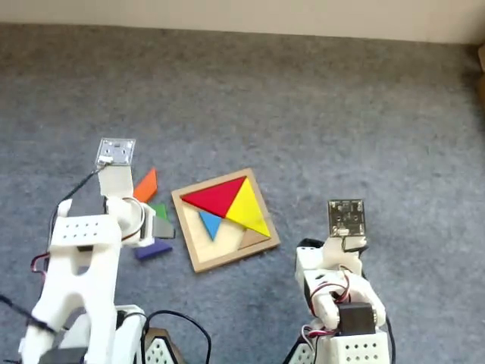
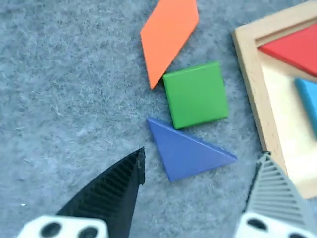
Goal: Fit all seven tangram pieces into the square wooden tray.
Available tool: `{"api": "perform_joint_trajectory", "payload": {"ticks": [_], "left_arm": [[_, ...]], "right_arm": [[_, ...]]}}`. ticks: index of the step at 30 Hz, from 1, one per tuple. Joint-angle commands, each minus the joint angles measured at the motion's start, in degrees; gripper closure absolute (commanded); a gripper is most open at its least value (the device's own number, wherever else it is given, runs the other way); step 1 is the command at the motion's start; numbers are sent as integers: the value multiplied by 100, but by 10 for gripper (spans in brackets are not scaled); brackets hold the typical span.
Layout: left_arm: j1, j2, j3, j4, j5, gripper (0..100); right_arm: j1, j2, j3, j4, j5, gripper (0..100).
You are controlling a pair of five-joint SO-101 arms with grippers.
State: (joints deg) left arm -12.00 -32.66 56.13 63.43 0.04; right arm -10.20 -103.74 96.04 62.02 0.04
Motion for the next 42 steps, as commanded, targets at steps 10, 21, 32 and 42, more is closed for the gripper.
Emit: {"api": "perform_joint_trajectory", "payload": {"ticks": [10,21,32,42], "left_arm": [[251,1042,-338,-747,352,671],[127,1727,-453,-1415,607,671],[13,2967,-1490,-1231,580,722],[207,3011,-1543,-1152,211,811]], "right_arm": [[92,-84,769,31,26,971],[92,-84,769,31,26,971],[101,-75,769,66,35,971],[101,-75,769,66,35,971]]}}
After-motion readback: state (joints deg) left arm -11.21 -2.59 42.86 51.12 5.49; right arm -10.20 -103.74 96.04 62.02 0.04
